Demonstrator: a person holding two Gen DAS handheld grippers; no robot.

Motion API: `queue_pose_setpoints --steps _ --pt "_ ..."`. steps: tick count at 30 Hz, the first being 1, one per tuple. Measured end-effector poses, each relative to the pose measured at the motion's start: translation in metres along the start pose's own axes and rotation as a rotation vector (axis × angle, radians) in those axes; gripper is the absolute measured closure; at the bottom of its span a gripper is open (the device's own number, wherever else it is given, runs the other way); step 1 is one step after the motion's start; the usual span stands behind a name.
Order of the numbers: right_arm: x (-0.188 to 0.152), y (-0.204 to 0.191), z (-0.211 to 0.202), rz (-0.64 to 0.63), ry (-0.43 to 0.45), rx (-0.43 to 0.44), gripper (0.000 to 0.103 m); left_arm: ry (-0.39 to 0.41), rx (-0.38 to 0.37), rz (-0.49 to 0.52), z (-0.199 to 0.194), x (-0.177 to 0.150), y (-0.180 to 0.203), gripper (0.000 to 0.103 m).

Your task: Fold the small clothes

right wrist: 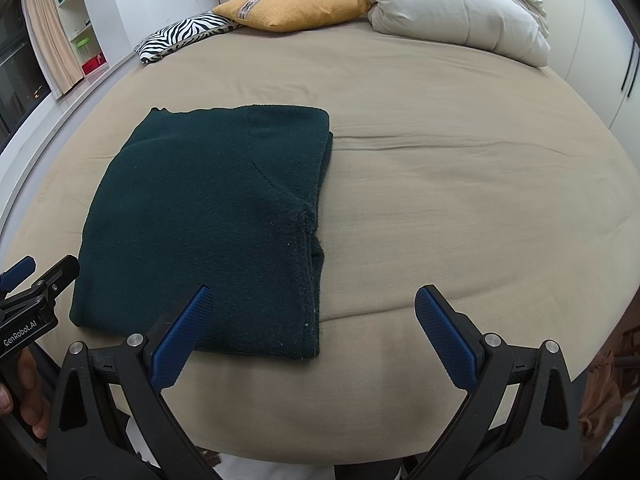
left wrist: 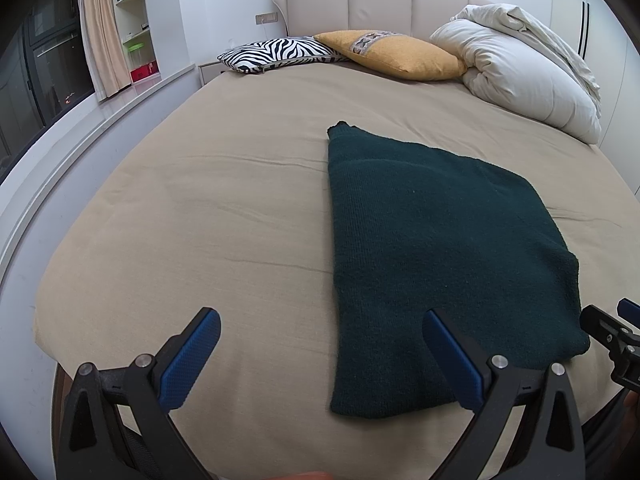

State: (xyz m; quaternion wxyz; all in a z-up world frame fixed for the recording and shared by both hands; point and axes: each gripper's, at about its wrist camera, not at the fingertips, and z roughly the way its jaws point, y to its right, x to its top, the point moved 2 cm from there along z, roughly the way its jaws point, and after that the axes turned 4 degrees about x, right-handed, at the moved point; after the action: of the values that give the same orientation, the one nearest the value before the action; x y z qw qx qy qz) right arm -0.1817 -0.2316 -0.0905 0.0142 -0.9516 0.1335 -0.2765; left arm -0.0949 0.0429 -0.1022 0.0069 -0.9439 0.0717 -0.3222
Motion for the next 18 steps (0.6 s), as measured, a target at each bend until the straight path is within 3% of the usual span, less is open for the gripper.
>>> queue_pose_setpoints --steps 18 --pt "-0.0004 -0.0009 -0.0009 0.001 -0.002 0.0 0.0 0.001 0.001 0.001 0.0001 0.0005 0.0013 0.0"
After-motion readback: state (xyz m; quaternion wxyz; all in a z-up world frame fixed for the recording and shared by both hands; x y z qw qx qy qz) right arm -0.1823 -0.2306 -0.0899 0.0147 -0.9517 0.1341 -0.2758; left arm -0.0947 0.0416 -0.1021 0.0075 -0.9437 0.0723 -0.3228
